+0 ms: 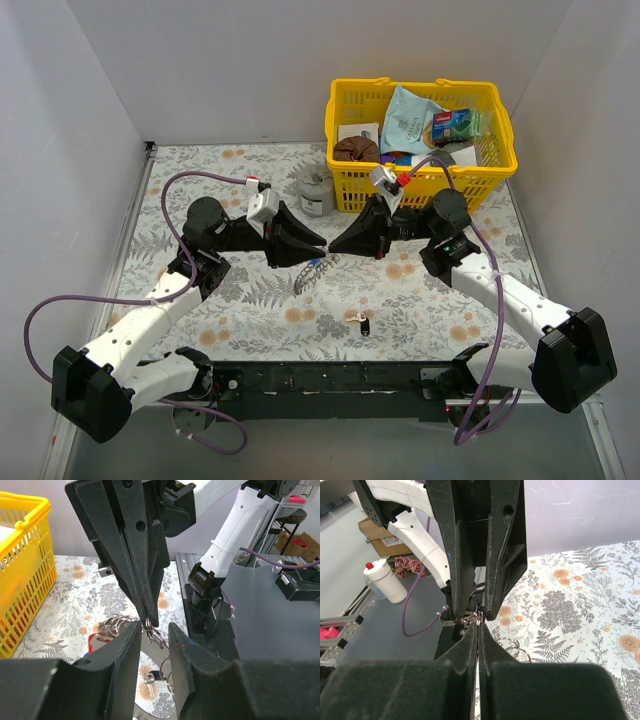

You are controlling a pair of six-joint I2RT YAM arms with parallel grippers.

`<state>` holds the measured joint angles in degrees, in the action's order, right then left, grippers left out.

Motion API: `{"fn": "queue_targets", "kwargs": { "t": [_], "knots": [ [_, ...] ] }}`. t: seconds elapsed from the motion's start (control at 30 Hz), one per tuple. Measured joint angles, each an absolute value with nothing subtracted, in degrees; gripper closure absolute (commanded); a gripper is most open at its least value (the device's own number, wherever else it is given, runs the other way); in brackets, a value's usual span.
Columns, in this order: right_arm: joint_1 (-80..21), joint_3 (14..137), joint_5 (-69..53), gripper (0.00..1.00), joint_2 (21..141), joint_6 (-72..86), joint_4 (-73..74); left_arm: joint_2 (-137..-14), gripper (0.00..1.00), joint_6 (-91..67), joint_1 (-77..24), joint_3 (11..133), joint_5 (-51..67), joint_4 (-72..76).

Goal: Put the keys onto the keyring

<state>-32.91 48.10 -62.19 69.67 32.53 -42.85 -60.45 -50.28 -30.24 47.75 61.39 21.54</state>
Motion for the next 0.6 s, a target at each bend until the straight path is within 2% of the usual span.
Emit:
{"fn": "queue_targets", "kwargs": {
  "t": [0.07,0.33,0.4,0.5,0.6],
  "knots": [
    [-32.9,48.1,-62.0,0.99,69.6,32.5,-42.8,-60.5,0.74,-50.1,-30.2,47.7,61.0,21.0],
    [-32.9,47.9,-61.8,0.99,69.2,32.5,-42.8,-60.6,0.91,-49.6,-30.2,47.7,60.5,20.1],
    [-32.9,47.9,-61.8,0.99,69.2,32.5,-42.8,-60.7,0.92,-49.4,-30.3,47.7,60.5,19.9],
    [-32.9,47.9,-61.9,0.99,69.2,32.5,-42.7,-60.9,1.00,-49.2,-30.3,47.9,60.4,19.7],
    [-32.9,47.9,-62.0,0.99,69.1,32.5,-42.5,-61.5,1.00,-48.8,-30.3,48.5,60.4,19.1]
  ]
}}
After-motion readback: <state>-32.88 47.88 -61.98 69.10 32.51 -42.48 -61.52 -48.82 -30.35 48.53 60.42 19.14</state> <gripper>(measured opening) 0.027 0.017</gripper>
